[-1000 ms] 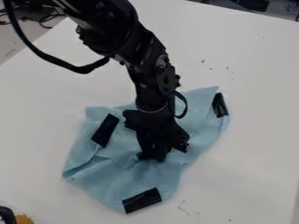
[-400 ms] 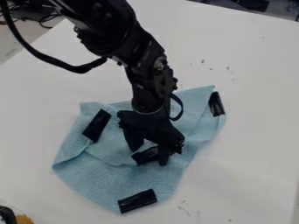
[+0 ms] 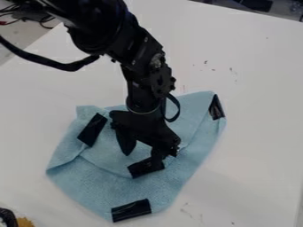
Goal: Unfold the cloth from bottom right to top left
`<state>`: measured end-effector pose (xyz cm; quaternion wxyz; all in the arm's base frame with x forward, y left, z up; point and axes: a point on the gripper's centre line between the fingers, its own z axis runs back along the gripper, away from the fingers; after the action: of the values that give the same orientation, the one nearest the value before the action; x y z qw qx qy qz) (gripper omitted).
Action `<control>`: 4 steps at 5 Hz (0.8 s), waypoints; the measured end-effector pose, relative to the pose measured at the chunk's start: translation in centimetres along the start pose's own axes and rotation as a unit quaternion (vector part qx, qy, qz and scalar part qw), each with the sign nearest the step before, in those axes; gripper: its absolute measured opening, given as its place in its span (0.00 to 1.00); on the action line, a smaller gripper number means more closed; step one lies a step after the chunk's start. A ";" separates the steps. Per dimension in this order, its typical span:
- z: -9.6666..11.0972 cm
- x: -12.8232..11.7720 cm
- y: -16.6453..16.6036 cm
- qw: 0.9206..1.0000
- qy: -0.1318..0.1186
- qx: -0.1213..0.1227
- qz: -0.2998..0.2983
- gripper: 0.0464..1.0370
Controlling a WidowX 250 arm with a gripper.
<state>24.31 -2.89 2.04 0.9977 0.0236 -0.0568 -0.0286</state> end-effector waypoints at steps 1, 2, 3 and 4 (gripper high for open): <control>-0.2 -0.4 0.1 1.000 0.001 0.002 -0.003 0.42; -0.2 -0.1 0.0 1.000 -0.008 -0.002 -0.003 0.16; -0.4 -0.4 -0.1 1.000 -0.007 -0.004 0.001 0.07; -0.6 -1.0 -0.1 1.000 -0.001 -0.006 0.013 0.26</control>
<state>23.39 -2.87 1.29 0.9980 0.0165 -0.0581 -0.0164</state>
